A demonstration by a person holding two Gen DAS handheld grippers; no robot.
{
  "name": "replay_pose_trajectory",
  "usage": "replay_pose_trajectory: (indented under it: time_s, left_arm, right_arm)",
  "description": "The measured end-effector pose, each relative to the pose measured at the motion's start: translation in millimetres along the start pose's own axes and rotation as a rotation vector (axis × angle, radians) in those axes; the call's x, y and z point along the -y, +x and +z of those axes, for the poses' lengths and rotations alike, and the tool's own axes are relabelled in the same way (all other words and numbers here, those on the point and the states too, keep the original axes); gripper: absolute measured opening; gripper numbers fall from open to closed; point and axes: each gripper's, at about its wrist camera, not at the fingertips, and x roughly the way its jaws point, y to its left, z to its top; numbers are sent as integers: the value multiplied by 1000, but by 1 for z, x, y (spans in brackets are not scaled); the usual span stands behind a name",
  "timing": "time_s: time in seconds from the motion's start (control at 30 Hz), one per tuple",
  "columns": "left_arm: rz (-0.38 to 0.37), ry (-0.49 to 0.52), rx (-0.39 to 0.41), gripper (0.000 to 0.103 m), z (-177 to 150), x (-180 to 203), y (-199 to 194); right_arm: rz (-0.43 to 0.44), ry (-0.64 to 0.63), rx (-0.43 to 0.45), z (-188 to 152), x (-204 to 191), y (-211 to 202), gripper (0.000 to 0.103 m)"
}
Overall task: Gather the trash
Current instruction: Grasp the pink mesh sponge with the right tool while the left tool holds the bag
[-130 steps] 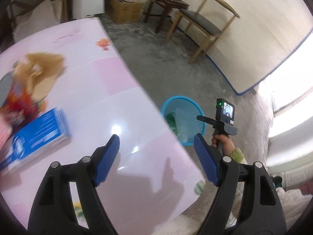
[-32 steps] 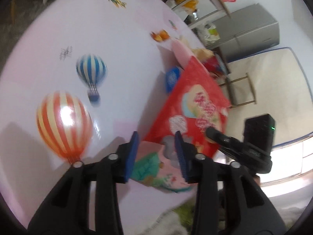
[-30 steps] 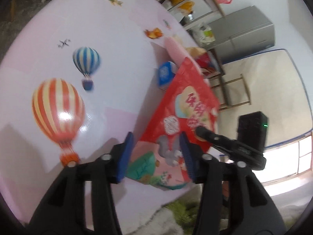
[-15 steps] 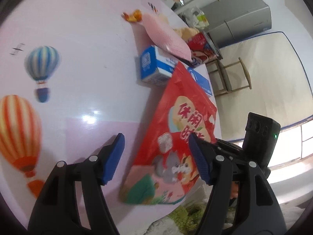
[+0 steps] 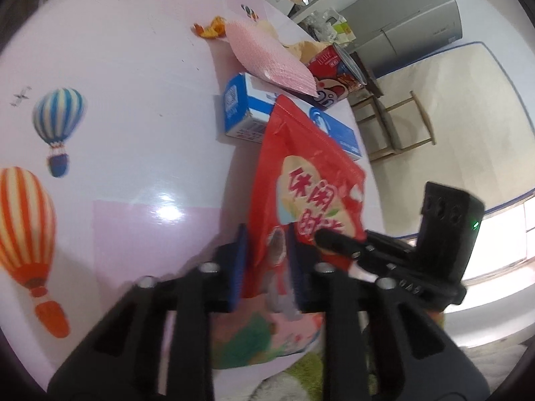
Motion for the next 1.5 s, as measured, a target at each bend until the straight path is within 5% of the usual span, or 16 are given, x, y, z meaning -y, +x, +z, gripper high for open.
replay_pose_trajectory:
  time_s: [0.17, 0.37, 0.6, 0.77, 0.87, 0.97, 1.13, 1.5]
  left_arm:
    - [-5, 11, 27, 6, -6, 2, -10]
    - [18, -7, 85, 5, -17, -5, -28]
    - [60, -49, 139, 5, -34, -21, -47]
    - [73, -81, 176, 5, -43, -28, -54]
    - [88, -95, 195, 5, -46, -30, -55]
    - [104, -113, 208, 5, -48, -33, -57]
    - [86, -165, 214, 5, -50, -41, -63]
    - [49, -206, 215, 5, -55, -54, -67]
  right_arm:
    - [16, -7, 5, 1, -2, -7, 17]
    - [-47, -57, 44, 15, -5, -44, 42]
    - [-32, -172, 119, 95, -43, -97, 70]
    - [-71, -216, -89, 185, -87, -51, 87]
    - [-106, -231, -241, 216, -100, -1, 89]
    - [-230, -183, -406, 237, -89, 58, 89]
    - [-412, -117, -556, 249, -58, 115, 89]
    - [-500, -164, -701, 234, -51, 157, 89]
